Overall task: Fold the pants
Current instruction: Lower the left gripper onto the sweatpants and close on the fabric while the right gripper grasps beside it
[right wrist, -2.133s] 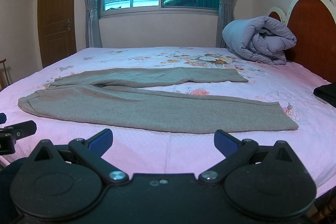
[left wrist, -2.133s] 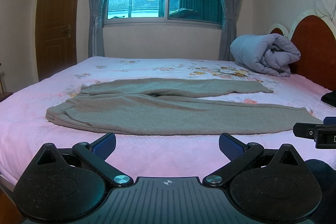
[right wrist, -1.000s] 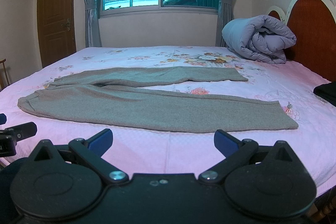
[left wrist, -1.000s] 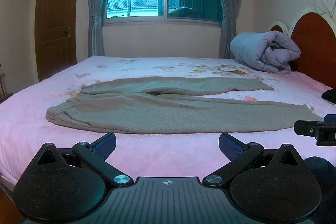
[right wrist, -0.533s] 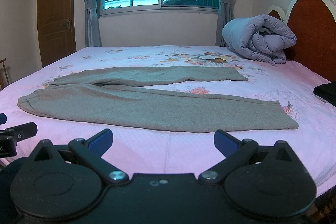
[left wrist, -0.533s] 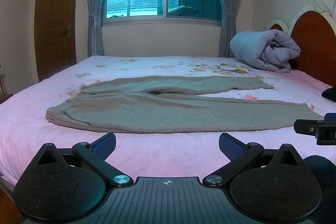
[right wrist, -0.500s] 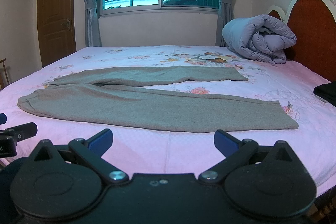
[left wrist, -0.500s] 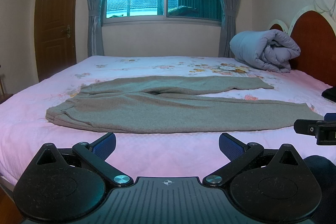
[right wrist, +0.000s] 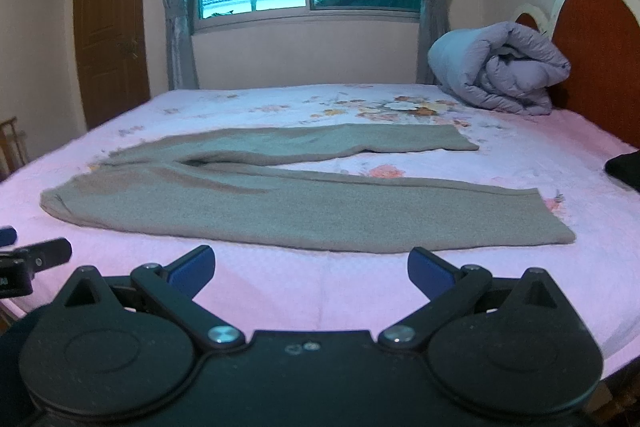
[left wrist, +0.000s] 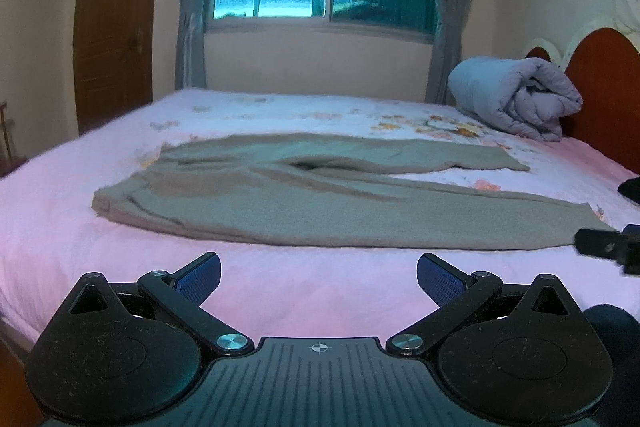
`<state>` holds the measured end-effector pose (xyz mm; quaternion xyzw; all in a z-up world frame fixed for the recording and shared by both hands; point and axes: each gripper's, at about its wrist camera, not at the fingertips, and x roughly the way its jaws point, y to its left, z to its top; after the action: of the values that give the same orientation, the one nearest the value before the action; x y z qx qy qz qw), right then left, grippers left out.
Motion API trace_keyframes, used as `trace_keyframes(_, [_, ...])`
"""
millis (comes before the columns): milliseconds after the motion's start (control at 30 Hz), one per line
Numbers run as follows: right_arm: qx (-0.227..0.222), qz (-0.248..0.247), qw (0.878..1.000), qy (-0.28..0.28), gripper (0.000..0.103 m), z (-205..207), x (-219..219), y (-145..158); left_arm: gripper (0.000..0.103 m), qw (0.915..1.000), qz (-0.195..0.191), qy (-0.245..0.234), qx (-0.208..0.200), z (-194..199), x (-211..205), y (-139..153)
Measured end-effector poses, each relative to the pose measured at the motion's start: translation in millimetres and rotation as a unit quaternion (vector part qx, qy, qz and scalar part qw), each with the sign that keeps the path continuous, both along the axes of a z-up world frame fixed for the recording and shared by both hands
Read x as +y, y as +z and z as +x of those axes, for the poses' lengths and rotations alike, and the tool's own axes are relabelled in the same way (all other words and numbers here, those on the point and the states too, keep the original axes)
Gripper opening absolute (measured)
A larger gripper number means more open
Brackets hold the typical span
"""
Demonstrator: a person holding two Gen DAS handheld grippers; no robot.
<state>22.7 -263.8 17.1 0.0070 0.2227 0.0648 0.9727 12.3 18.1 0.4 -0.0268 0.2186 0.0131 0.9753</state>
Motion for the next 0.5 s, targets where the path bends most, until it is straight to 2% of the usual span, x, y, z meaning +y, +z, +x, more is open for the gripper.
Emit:
trace_keyframes(33, [-0.003,0.011,1.000,0.007,0.097,3.1,-5.4,3.7,0.103,0.9999,-0.004,-0.009,0.006,6.4,8.6,2.1])
trace_keyframes(67, [-0.005,0.012,1.000,0.007,0.097,7.1,-13.3,-1.8,0.103,1.0000,-0.002,-0.004,0.004,11.5,16.3,4.9])
trace_keyframes(167, [-0.013,0.021,1.000,0.002,0.097,31.0,-34.3,16.6,0.103,0.9996,0.018,0.020,0.005,42.0,50.7,18.5])
trace_keyframes(333, [-0.045,0.016,0.999,-0.017,0.097,84.3,-58.6,60.0,0.103,0.9982,0.014,0.057,0.003,121.3,126.3,49.1])
trace_keyframes(500, [-0.046,0.018,0.999,-0.022,0.097,169.2,-68.2,86.6,0.103,0.9943,0.062,0.087,0.009,210.9,188.7,58.3])
